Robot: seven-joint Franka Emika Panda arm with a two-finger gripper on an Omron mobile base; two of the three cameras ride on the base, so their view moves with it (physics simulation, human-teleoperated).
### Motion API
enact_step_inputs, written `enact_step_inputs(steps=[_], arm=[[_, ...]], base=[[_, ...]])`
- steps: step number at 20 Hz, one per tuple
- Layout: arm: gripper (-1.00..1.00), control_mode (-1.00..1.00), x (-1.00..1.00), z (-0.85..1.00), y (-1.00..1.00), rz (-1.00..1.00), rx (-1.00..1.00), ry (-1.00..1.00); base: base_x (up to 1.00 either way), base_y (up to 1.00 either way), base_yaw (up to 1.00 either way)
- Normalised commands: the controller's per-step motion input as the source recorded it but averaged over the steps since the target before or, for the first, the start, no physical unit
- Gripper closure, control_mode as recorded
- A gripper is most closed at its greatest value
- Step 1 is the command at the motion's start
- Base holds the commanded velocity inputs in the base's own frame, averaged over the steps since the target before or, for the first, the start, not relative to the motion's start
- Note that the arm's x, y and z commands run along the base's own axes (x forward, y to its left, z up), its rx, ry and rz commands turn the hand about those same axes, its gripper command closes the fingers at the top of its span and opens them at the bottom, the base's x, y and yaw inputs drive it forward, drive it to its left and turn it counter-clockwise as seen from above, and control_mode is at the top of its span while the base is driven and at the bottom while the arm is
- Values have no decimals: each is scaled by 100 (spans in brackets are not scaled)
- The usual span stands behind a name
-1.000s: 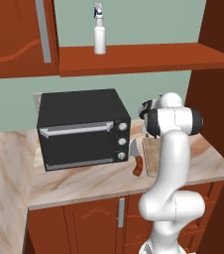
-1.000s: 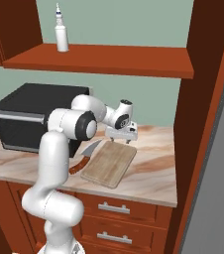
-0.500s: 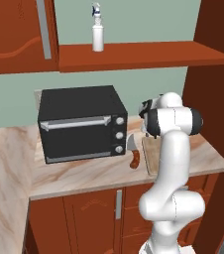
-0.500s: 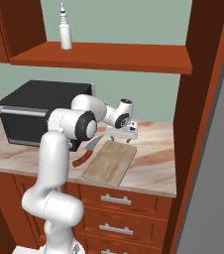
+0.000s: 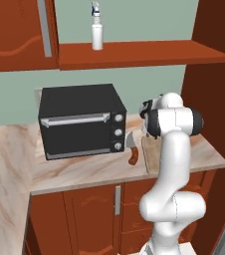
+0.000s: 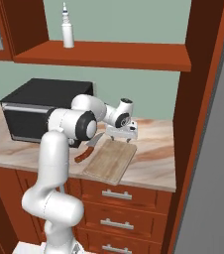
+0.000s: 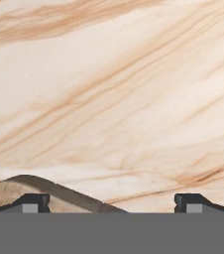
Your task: Move the cutting board and knife to the sink. Then move spray from the shelves to the counter.
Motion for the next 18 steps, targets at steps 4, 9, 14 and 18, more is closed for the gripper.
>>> enact_step_inputs(steps=[4, 9, 14, 18], arm=[[-100, 100, 0, 0, 0, 0, 0, 0], [-100, 100, 0, 0, 0, 0, 0, 0], [-100, 100, 0, 0, 0, 0, 0, 0], [-100, 100, 0, 0, 0, 0, 0, 0]], base=[[-33, -9, 0], [-32, -7, 0], [-26, -5, 0], [-30, -3, 0]])
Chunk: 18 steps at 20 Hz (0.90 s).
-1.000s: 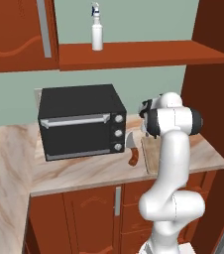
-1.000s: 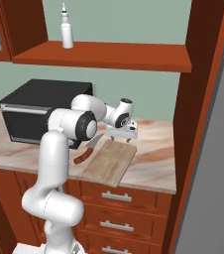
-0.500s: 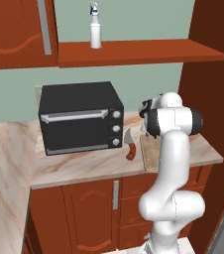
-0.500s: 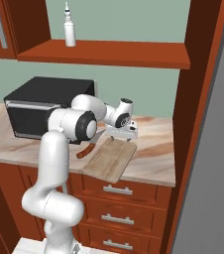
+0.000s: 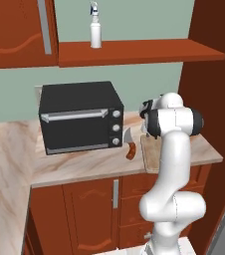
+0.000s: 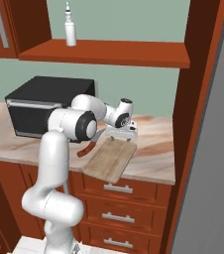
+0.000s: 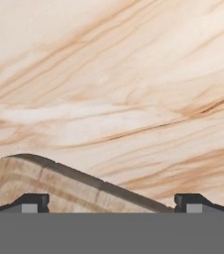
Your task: Move the cutting board and knife to the sink. Then move spray from the shelves to the counter.
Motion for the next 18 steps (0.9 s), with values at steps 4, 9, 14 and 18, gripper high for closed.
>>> enact_step_inputs(steps=[4, 9, 14, 18], arm=[[-100, 100, 0, 0, 0, 0, 0, 0], [-100, 100, 0, 0, 0, 0, 0, 0], [-100, 100, 0, 0, 0, 0, 0, 0], [-100, 100, 0, 0, 0, 0, 0, 0]], base=[[-33, -5, 0], [-34, -5, 0], [-31, -4, 0], [-28, -1, 0]])
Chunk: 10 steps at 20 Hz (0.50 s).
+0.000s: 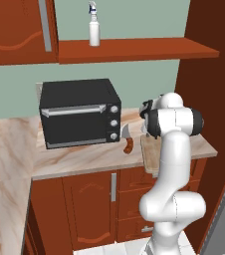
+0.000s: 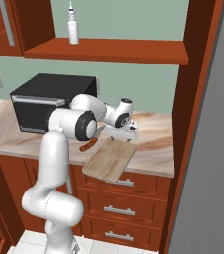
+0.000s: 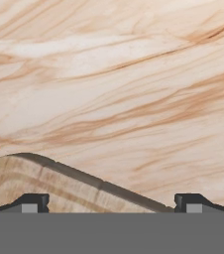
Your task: Move the cutting board and knife to the sink. Then move spray from the shelves to the counter.
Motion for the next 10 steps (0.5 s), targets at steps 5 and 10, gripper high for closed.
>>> enact_step_inputs(steps=[5, 10], arm=[[-100, 100, 0, 0, 0, 0, 0, 0], [-100, 100, 0, 0, 0, 0, 0, 0]], base=[[-6, 0, 0], [0, 0, 0]])
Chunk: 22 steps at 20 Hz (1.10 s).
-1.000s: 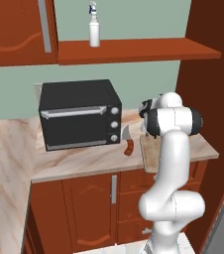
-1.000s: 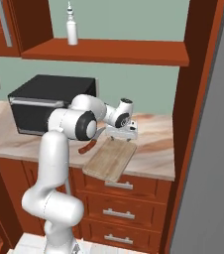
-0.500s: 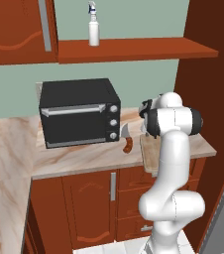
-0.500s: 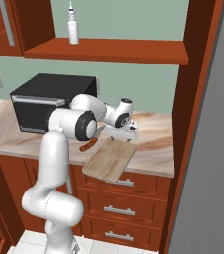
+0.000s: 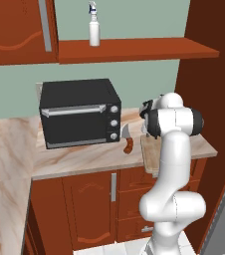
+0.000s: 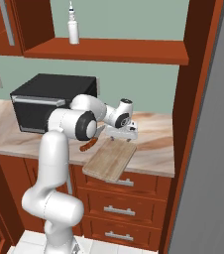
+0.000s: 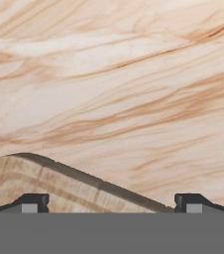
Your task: Move the cutting board and knife to the sink. Then move spray from the shelves to the counter.
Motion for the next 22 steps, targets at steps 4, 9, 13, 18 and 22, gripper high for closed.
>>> enact_step_inputs(steps=[4, 9, 13, 18, 22], arm=[[-100, 100, 0, 0, 0, 0, 0, 0], [-100, -100, 0, 0, 0, 0, 0, 0], [-100, -100, 0, 0, 0, 0, 0, 0], [-100, -100, 9, 1, 0, 0, 0, 1], [-100, -100, 27, 28, 0, 0, 0, 0]], base=[[0, 0, 0], [0, 0, 0], [0, 0, 0], [0, 0, 0], [0, 0, 0]])
